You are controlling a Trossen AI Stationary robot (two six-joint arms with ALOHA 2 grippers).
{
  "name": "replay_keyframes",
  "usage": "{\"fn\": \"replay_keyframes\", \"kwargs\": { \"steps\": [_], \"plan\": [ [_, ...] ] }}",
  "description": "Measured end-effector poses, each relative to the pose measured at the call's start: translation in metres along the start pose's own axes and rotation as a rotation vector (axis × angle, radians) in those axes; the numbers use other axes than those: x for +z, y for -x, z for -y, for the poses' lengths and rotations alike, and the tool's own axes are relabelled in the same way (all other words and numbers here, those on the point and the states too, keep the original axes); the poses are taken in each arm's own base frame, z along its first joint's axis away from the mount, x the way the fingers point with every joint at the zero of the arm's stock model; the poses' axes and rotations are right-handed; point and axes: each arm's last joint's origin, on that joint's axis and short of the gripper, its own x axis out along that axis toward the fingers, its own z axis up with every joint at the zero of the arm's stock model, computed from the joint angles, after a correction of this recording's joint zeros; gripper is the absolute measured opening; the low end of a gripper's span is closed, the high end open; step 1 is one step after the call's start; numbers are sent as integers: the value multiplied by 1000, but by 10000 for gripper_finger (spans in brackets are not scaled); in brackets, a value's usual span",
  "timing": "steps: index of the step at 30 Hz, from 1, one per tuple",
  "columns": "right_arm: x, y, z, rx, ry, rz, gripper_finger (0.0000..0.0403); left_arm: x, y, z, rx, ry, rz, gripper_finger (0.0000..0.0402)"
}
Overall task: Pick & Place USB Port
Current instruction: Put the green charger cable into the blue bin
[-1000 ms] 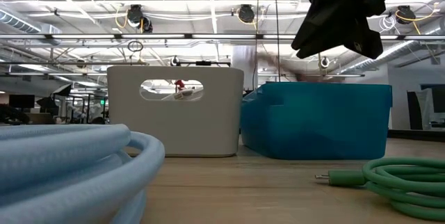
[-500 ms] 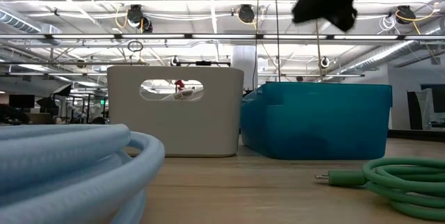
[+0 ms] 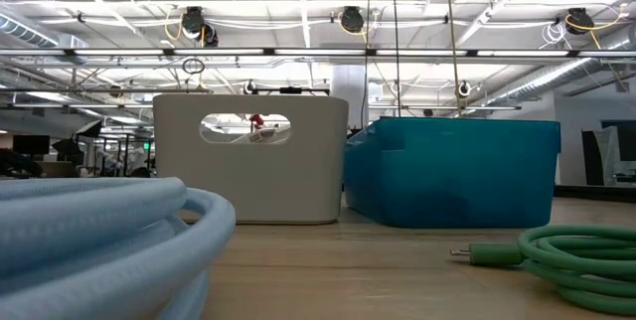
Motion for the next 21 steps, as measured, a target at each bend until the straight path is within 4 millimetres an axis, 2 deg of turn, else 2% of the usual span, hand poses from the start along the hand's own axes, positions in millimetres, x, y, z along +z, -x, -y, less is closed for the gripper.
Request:
{"fn": "replay_keyframes", "kwargs": {
  "steps": [3, 6, 9, 11, 14, 17, 21],
  "plan": [
    [-28, -13, -17, 140, 129, -160, 73, 0, 0, 0, 0, 0, 0, 248],
    [-67, -21, -33, 128, 165, -431, 78, 0, 0, 0, 0, 2, -1, 248],
    [-88, -23, -51, 102, 172, -688, 96, 0, 0, 0, -1, 4, -2, 248],
    [-87, -28, -65, 78, 214, -806, 113, 0, 0, 0, -1, 5, -2, 248],
    [-71, -34, -84, 25, 276, -922, 143, 0, 0, 0, -1, 5, -2, 248],
    [-59, -48, -100, 12, 223, -979, 170, 0, 0, 0, 0, 7, -2, 248],
    [-66, -61, -120, 46, 114, -1094, 197, 0, 0, 0, 0, 10, -2, 248]
  ]
}}
